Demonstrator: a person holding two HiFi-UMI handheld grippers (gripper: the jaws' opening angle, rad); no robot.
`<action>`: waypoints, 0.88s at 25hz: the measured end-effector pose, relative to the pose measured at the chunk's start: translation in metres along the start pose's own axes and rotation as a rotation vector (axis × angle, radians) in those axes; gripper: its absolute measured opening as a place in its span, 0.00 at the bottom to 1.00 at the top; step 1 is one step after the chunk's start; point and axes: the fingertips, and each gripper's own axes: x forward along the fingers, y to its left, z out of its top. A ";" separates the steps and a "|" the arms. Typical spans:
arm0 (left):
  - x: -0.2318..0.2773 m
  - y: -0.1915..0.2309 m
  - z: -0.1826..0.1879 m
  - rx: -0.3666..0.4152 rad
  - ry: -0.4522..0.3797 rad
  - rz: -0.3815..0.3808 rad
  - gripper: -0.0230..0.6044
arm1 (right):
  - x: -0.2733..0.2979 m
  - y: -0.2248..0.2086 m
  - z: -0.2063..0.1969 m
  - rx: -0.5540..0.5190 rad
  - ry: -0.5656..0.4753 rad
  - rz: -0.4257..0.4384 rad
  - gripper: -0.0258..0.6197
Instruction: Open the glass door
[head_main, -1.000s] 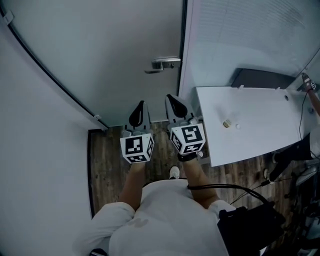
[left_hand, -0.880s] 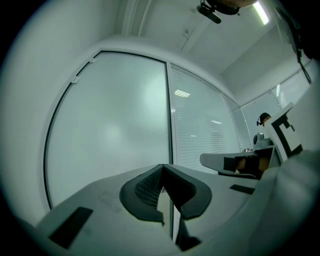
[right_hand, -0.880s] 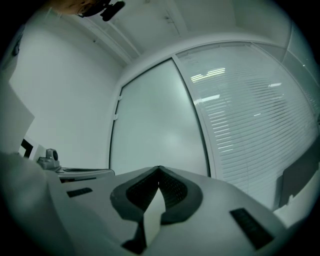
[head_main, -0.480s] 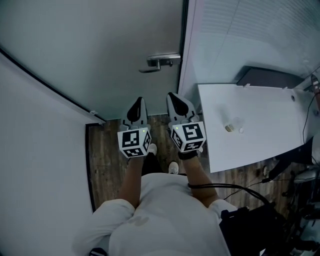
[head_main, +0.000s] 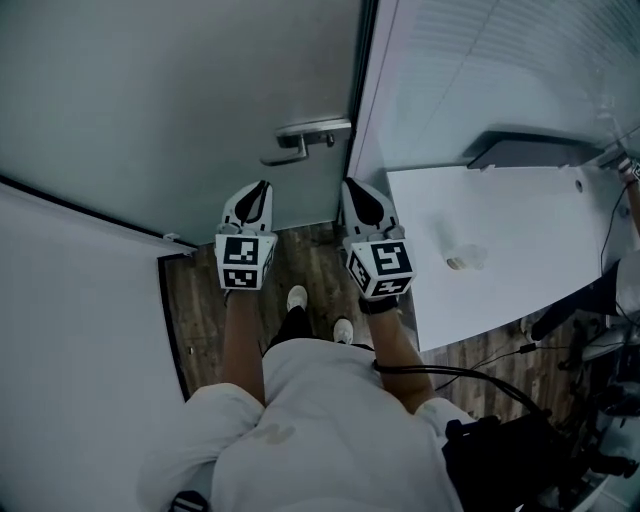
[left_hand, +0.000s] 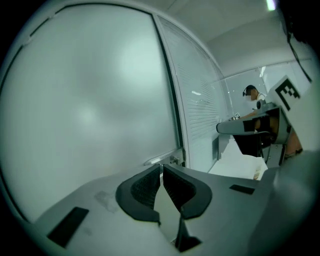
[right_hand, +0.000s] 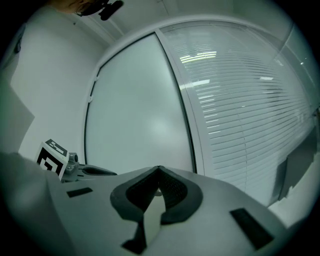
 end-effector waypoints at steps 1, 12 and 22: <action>0.007 0.003 -0.004 0.001 0.013 -0.027 0.03 | 0.006 -0.003 -0.002 0.004 0.003 -0.010 0.04; 0.076 0.015 -0.061 0.312 0.223 -0.269 0.15 | 0.049 -0.017 -0.014 0.003 0.027 -0.097 0.04; 0.105 0.026 -0.078 0.569 0.306 -0.274 0.15 | 0.054 -0.026 -0.016 -0.010 0.047 -0.170 0.04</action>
